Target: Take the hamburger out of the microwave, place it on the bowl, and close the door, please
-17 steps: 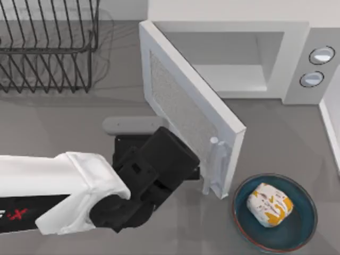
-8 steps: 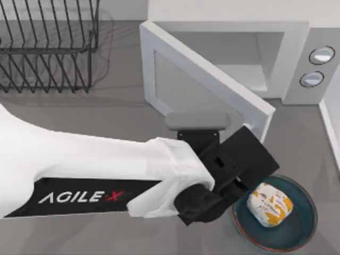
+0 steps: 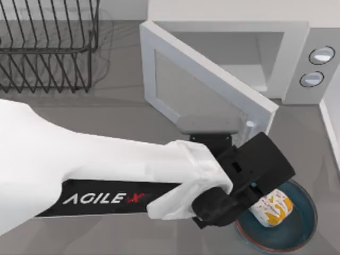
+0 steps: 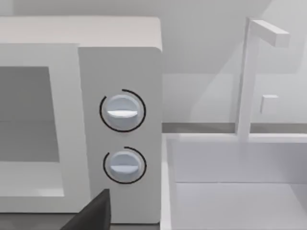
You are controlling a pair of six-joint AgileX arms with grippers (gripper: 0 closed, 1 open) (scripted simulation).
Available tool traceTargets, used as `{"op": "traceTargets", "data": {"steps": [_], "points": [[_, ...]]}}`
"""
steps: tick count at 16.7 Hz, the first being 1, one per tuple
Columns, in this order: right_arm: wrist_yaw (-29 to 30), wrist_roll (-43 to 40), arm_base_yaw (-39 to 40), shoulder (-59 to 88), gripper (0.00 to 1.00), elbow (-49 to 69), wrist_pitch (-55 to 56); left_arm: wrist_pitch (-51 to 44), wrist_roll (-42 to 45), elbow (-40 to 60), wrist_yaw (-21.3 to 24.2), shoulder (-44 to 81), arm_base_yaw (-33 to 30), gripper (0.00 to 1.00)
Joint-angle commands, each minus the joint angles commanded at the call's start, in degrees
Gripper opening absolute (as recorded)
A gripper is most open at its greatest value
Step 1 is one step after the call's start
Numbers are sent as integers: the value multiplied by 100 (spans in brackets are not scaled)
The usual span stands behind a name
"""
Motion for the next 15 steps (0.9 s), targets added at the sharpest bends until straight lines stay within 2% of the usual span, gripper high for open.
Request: {"op": "traceTargets", "data": {"steps": [4, 10, 15], "points": [[0, 0, 0, 0, 100, 0, 0, -378, -200, 667, -75, 519, -181, 0], [0, 0, 0, 0, 100, 0, 0, -1287, -623, 2610, -205, 1653, -541, 0], [0, 0, 0, 0, 100, 0, 0, -1500, -710, 2947, -225, 1897, -609, 0]]}}
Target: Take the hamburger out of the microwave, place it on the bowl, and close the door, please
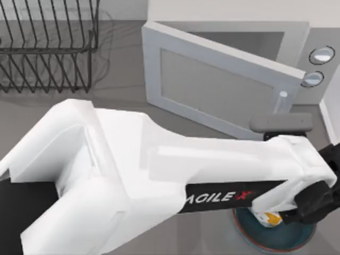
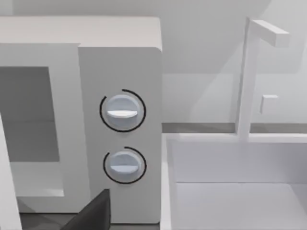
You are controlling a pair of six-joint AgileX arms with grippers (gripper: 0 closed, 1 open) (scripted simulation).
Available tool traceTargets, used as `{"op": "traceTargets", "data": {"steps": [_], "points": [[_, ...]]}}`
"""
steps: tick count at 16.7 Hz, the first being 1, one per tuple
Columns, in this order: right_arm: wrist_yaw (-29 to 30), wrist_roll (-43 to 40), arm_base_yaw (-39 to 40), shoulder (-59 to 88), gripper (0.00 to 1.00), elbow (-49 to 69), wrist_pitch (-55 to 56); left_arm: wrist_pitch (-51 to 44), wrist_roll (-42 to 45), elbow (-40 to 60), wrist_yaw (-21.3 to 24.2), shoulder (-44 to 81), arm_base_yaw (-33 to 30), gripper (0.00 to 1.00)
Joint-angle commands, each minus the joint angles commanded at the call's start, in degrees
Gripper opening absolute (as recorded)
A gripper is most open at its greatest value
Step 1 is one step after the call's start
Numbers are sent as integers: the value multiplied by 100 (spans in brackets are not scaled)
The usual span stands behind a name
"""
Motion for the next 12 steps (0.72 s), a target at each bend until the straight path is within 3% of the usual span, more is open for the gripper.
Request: {"op": "traceTargets", "data": {"steps": [4, 12], "points": [[0, 0, 0, 0, 100, 0, 0, 54, 98, 86, 52, 60, 121, 0], [0, 0, 0, 0, 100, 0, 0, 428, 1253, 1340, 495, 953, 1099, 0]]}}
